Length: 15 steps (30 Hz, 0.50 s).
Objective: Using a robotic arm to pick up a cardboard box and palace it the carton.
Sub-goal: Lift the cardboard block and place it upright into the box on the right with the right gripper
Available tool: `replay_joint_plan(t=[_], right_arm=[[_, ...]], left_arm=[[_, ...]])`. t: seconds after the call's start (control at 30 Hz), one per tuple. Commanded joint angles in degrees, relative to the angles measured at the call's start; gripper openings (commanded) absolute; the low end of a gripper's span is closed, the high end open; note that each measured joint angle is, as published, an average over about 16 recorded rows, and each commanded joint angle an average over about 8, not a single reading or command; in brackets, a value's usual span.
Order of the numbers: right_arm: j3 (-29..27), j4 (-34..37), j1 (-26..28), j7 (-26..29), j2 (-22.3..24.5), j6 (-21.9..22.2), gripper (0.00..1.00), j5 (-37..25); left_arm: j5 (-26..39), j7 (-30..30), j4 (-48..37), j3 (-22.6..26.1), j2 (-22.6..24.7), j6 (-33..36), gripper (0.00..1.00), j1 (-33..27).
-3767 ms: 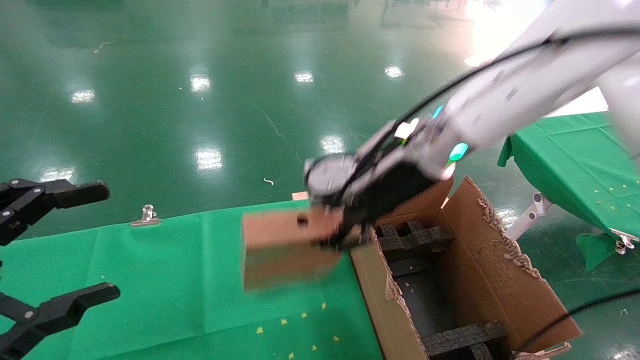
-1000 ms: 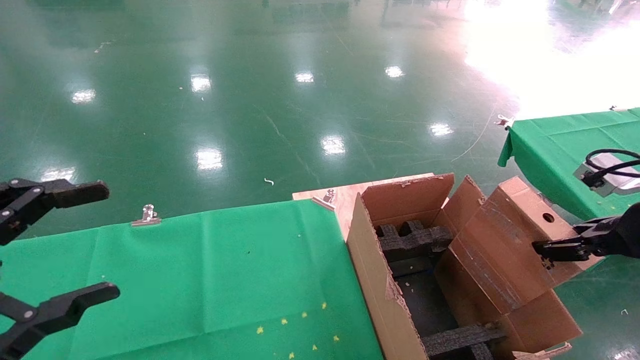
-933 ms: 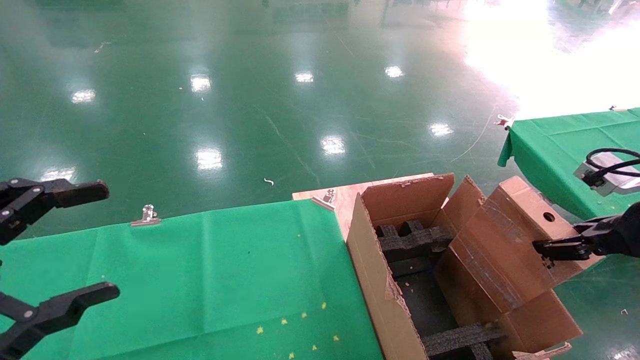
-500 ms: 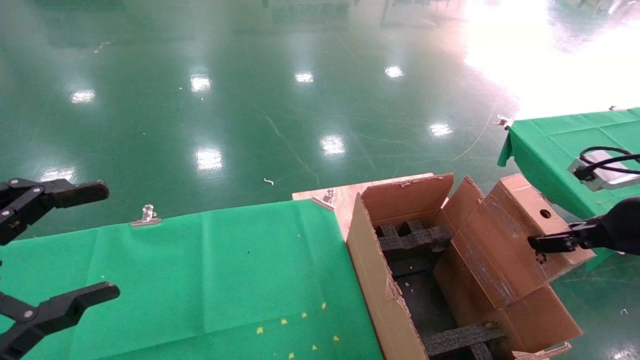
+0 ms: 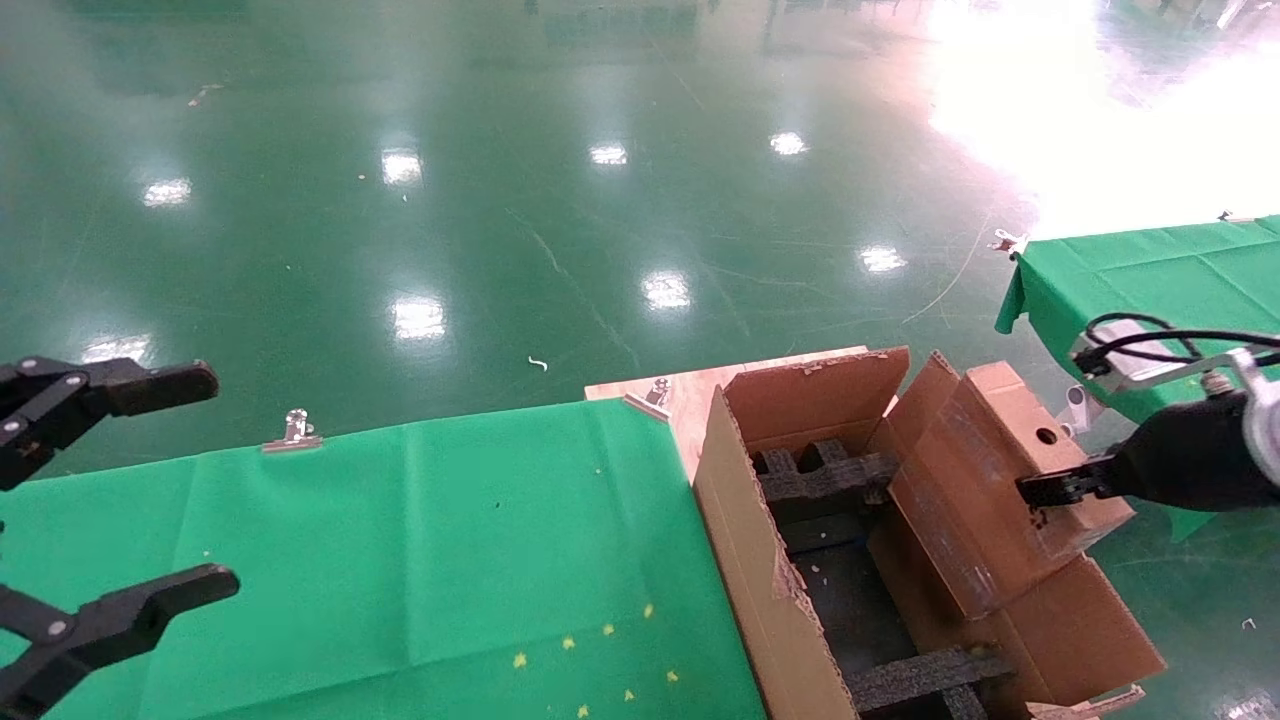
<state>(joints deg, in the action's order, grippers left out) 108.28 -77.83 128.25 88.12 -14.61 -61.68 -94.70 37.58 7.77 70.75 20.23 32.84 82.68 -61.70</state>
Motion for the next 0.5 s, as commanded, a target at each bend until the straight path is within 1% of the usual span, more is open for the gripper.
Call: replay_joint_plan(t=[0.03, 0.3, 0.5], right_arm=[[0.54, 0.0, -0.92, 1.5, -0.66, 0.81, 0.0, -0.58], [2.19, 0.0, -3.92, 9.61, -3.3, 3.43, 0.0, -4.26], [3.26, -0.04, -6.14, 14.29, -4.87, 5.65, 0.0, -7.14]], left_arm=[[0.0, 0.0, 0.0, 0.0, 0.0, 0.0, 1.0, 0.0], [0.0, 0.0, 0.0, 0.0, 0.0, 0.0, 1.0, 0.0], [0.0, 0.0, 0.0, 0.0, 0.0, 0.0, 1.0, 0.0]])
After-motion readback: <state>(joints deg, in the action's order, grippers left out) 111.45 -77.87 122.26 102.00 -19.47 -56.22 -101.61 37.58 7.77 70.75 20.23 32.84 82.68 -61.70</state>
